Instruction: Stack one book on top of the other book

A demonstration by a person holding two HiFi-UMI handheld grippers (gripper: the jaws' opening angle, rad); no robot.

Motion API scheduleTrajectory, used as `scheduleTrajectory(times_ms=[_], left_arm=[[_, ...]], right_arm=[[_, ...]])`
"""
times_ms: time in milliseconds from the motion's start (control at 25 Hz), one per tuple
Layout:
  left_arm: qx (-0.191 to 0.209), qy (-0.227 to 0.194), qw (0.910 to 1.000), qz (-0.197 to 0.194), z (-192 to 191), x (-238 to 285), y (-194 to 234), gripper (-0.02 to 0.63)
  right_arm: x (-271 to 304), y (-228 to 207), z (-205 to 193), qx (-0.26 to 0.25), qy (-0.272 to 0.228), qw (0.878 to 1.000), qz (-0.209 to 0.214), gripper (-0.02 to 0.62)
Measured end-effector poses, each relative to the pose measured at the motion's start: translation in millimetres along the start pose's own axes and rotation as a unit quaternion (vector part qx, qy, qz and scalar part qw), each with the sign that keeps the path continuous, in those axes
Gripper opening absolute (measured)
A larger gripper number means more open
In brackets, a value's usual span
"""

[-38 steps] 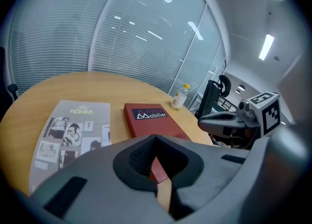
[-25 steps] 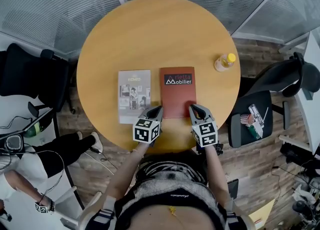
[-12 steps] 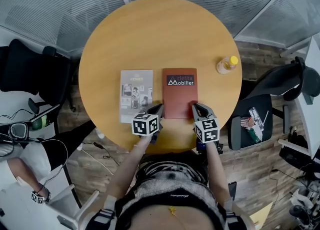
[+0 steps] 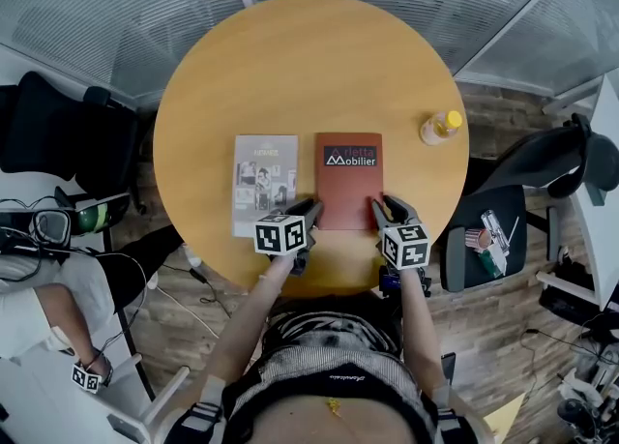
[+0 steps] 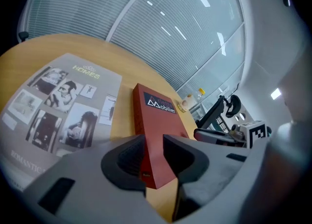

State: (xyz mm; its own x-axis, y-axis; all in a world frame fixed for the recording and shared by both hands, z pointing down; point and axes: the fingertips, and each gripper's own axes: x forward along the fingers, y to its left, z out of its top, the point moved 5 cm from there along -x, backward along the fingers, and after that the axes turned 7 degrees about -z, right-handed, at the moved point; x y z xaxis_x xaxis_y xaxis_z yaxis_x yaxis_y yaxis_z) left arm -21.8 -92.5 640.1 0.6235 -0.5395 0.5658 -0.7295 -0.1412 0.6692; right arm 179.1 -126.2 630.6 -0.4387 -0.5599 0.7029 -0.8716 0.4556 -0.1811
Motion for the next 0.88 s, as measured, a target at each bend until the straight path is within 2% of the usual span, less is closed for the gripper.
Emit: scheduleTrajectory(times_ms=[40,160,360,440,640,880], left_arm=[[-0.01,-0.001,0.9999,-0.005,1,1,0,0.107],[-0.022,-0.005,0.9997,-0.009,4,2,-1,0.11],[-0.016,0.0,0.9999,0.003,5,6,-5,0.163],[-0.011,0.001,0.9999,0.013,5,7,-5,0.172],[-0.012,0.016,0.9998,0.008,5,16,-8,0.208],[-0.011,0.032,0.9988,0.037,2,27,-3,0.248]], right_arm=[[1,-1,0,0.004,0.001,1.0,-0.001,0.11],[5,-5,0,0.017,0.007,1.0,-0.003,0.134],[10,-11,-3,0.044,0.017,0.999,0.001,0.173],[12,-13,-3,0.049,0.021,0.999,0.0,0.176],[18,-16,-6,0.053,0.033,0.998,0.002,0.181],[26,-18,-12,0.062,0.045,0.997,0.013,0.181]])
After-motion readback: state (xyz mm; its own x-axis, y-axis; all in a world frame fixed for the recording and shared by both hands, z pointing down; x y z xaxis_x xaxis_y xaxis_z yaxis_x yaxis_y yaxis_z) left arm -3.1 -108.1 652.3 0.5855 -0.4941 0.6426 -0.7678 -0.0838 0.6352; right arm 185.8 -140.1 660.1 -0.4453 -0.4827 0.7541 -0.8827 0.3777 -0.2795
